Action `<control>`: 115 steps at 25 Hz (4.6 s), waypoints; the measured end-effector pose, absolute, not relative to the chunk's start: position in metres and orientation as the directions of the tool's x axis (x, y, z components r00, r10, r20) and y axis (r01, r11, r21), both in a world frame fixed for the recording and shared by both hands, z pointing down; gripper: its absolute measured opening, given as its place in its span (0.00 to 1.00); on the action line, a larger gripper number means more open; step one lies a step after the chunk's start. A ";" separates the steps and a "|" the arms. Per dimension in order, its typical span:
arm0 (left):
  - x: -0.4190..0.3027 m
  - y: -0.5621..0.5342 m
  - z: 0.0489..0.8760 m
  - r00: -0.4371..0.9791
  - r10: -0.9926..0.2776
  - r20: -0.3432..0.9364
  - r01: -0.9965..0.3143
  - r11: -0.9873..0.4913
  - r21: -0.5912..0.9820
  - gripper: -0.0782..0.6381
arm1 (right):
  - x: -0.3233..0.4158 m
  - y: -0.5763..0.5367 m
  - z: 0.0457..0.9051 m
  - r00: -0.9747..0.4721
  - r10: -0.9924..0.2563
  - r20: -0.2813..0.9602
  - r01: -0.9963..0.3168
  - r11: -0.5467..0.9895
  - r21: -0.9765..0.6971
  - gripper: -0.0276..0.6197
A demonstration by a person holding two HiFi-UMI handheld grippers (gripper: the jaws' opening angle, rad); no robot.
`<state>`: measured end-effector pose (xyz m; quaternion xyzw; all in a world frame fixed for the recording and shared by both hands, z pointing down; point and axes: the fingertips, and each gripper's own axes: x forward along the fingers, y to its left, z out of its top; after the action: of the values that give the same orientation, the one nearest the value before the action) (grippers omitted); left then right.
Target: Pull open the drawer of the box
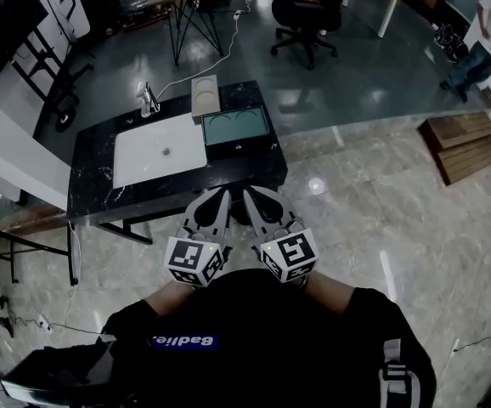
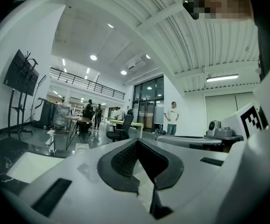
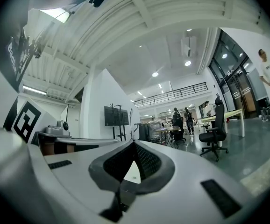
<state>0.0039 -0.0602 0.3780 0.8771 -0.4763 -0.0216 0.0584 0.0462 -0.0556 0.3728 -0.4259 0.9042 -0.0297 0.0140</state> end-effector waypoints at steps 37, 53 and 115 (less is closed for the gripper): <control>-0.071 -0.189 0.403 0.504 -0.864 0.017 -0.859 -0.499 0.116 0.10 | -0.016 -0.182 0.413 -0.632 -0.767 0.110 -0.774 0.632 -0.043 0.05; -0.088 -0.235 0.417 0.573 -0.819 0.037 -0.815 -0.565 0.127 0.10 | -0.022 -0.236 0.464 -0.524 -0.816 0.245 -0.844 0.537 -0.014 0.05; -0.134 -0.232 0.414 0.493 -0.868 0.060 -0.870 -0.488 0.072 0.10 | 0.018 -0.348 0.685 -0.189 -0.721 0.666 -0.958 0.284 0.035 0.16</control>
<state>-0.1341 -0.2318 0.4140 0.8626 -0.5037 0.0079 0.0464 0.0181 -0.3478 0.6851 -0.5637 0.7447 -0.2002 -0.2959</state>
